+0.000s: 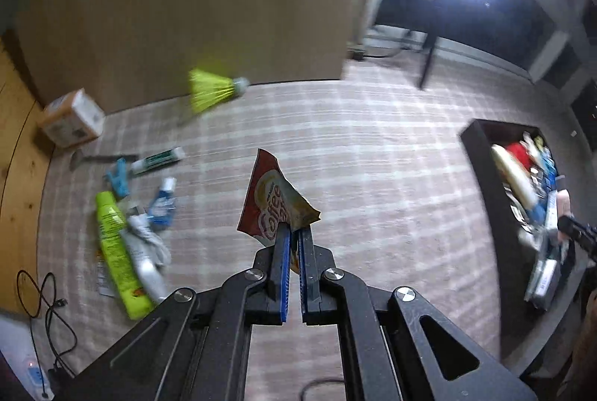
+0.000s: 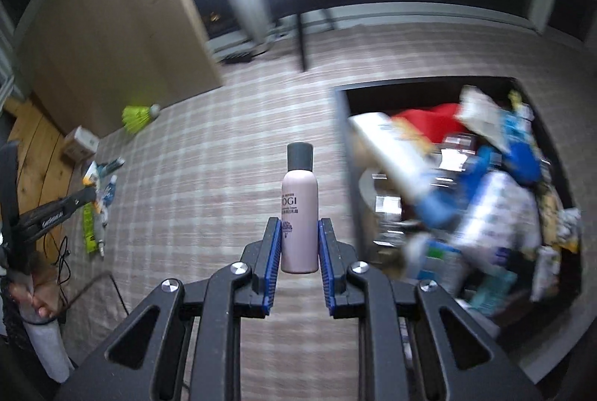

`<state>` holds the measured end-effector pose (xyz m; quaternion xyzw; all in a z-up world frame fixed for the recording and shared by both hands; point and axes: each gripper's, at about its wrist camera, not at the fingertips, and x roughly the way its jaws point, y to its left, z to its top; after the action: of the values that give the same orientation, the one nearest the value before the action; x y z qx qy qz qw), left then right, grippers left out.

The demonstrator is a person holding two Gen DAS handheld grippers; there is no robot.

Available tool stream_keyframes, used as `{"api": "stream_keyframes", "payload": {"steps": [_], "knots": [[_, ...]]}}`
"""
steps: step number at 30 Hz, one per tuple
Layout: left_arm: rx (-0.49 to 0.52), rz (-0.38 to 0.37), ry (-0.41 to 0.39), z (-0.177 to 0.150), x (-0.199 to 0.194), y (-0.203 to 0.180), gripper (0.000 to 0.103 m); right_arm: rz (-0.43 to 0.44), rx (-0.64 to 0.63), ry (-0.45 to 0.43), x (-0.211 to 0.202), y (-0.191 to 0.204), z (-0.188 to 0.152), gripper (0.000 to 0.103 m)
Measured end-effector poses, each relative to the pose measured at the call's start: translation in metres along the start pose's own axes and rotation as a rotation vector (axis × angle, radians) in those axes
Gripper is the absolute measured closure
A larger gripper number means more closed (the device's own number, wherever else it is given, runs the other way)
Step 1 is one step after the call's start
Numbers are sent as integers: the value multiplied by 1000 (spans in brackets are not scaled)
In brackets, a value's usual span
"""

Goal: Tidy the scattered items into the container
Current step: 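Carry sachet and pink bottle to the black box and release both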

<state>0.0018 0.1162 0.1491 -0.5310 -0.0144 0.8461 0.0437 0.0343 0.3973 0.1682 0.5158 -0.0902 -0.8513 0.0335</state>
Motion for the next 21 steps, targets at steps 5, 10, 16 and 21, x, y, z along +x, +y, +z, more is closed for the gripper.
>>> {"api": "stream_keyframes", "payload": {"steps": [5,10,16,21], "knots": [[58,-49,-34,6,-2,-75,100,-21,51,-31,-31,-76,-5,84],[111,-122,-51,21,-8,-172,100,-45,71,-26,-53,-155,-2,84],[165,-197,-59,34,-10,-273,100,-55,67,-4,-61,-227,3,84],[216,-243,-44,34,-4,-338,100,-54,50,19,-61,-258,6,84]]}}
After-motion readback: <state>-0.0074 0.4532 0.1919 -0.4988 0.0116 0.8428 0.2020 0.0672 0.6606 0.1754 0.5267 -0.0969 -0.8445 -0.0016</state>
